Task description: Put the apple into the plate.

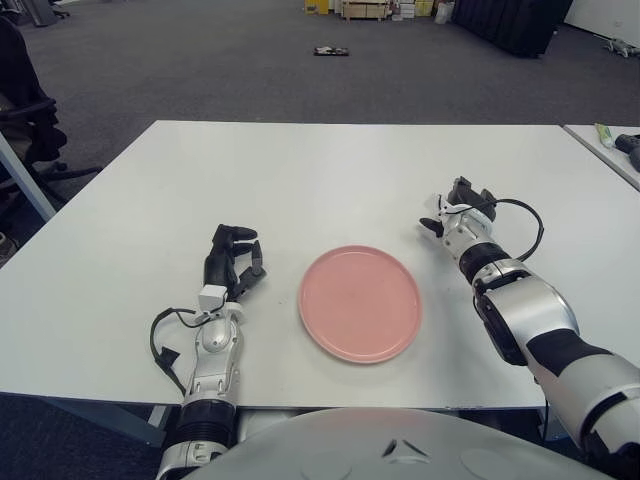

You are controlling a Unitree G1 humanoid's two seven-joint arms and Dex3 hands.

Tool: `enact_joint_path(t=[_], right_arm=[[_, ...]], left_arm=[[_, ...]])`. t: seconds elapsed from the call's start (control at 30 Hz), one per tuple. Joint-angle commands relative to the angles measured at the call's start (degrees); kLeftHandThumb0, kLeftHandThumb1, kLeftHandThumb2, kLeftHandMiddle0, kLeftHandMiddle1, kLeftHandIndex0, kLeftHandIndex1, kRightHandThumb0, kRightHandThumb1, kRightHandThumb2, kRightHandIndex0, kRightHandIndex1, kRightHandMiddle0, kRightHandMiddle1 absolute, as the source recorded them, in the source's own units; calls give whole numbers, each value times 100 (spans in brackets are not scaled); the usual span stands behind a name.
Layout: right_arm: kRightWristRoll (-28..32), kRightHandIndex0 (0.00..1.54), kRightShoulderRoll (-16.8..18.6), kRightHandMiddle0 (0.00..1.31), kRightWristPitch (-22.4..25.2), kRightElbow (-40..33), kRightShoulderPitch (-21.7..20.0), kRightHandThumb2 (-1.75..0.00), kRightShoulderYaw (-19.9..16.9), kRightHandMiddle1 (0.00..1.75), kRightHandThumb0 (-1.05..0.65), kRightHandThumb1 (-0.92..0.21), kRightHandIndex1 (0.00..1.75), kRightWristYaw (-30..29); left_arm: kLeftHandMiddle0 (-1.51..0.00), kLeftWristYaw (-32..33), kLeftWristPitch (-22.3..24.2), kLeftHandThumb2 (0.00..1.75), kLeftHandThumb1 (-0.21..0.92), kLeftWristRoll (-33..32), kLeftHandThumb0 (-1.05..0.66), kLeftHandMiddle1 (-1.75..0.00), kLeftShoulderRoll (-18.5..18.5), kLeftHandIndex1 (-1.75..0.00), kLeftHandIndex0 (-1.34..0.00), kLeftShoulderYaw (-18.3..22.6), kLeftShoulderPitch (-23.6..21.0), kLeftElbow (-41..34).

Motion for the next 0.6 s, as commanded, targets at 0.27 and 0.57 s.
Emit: enact_joint_path(t=[0.27, 0.57], right_arm=[[420, 6, 139, 0, 308, 196, 384, -91, -451, 39, -65, -49, 6, 14], [547, 0, 106, 0, 331, 233, 459, -95, -696, 65, -59, -45, 44, -218]], left_arm=[[-64, -84, 45, 94, 62, -108, -39, -175, 44, -175, -38, 77, 147, 308], [-64, -93, 26, 95, 61, -110, -40, -175, 76, -175, -38, 92, 149, 331]])
